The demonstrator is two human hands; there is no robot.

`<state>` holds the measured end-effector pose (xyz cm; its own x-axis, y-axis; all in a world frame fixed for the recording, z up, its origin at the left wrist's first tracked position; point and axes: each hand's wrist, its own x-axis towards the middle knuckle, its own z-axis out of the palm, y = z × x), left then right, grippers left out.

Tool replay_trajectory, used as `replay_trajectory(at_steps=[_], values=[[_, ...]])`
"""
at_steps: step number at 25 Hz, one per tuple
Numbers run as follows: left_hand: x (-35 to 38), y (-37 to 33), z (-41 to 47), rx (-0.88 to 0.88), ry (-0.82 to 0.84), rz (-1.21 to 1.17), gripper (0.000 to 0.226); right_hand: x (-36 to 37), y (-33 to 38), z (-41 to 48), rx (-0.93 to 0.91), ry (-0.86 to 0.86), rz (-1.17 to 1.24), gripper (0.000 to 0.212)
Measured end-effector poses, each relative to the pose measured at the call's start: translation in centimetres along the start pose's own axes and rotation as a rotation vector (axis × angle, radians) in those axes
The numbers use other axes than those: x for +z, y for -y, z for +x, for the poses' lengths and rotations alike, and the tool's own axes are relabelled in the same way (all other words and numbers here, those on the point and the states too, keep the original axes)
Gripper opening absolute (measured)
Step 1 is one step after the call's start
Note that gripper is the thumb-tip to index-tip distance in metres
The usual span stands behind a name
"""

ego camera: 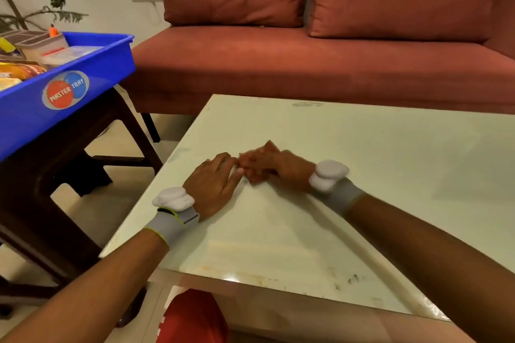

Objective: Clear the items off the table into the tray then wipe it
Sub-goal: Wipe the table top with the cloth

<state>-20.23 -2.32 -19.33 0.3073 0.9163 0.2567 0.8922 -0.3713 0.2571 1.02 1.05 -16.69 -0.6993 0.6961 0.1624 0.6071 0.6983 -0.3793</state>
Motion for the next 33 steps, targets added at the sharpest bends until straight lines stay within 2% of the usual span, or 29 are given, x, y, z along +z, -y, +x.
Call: replay_trajectory(at_steps=[2,3,6,8,10,13,15,17,19,21,23,25,26,28,30,33], values=[[-0.4,0.5,0.6,-0.016,-0.055,-0.08,0.066,-0.9,-0.5,-3.0,-0.193,0.018,-0.07,0.038],[-0.6,0.8,1.3,-0.024,-0.079,-0.088,0.064,-1.6,-1.9,-3.9,-0.185,0.053,-0.082,0.038],[-1.3,1.1,4.1,-0.015,-0.057,-0.041,0.069,-3.4,-6.5,-1.6,0.119,-0.079,-0.114,0.035],[-1.3,1.5,7.1,-0.031,-0.032,-0.03,0.071,-2.4,-6.5,3.0,0.238,-0.12,-0.059,0.035],[-1.3,2.0,10.5,-0.086,-0.019,-0.089,0.065,-0.4,-4.7,4.8,0.179,-0.077,-0.011,0.036],[-0.1,2.8,13.0,-0.131,0.01,-0.161,0.063,-1.2,-4.4,0.9,-0.085,-0.007,-0.025,0.035],[1.8,3.0,13.1,-0.126,0.033,-0.145,0.063,-3.0,-7.0,-1.5,-0.02,0.033,-0.029,0.037],[2.9,2.8,13.1,-0.124,0.054,-0.122,0.061,-4.4,-10.1,-0.4,0.163,-0.095,-0.06,0.037],[2.4,2.4,13.0,-0.174,0.034,-0.248,0.07,-4.1,-11.0,4.6,0.231,-0.164,-0.031,0.034],[2.0,2.2,13.1,-0.176,-0.035,-0.364,0.072,-2.7,-7.9,8.4,0.203,-0.125,0.019,0.031],[2.2,2.4,12.8,-0.181,-0.081,-0.397,0.059,-1.0,-5.0,8.1,0.027,-0.041,0.011,0.028],[2.7,2.5,12.8,-0.214,-0.056,-0.304,0.053,-1.5,-5.5,4.9,-0.125,0.041,-0.002,0.03],[2.8,2.4,12.9,-0.202,-0.022,-0.223,0.053,-2.4,-6.8,3.7,-0.138,0.053,-0.01,0.032],[3.0,2.2,13.1,-0.157,0.014,-0.081,0.053,-4.2,-10.0,3.3,-0.025,-0.011,-0.108,0.034],[3.1,2.2,13.3,-0.14,0.026,-0.005,0.054,-4.9,-12.2,6.1,0.169,-0.13,-0.093,0.033],[3.1,2.4,13.0,-0.143,0.011,-0.03,0.054,-2.3,-9.2,10.3,0.164,-0.12,0.0,0.03]])
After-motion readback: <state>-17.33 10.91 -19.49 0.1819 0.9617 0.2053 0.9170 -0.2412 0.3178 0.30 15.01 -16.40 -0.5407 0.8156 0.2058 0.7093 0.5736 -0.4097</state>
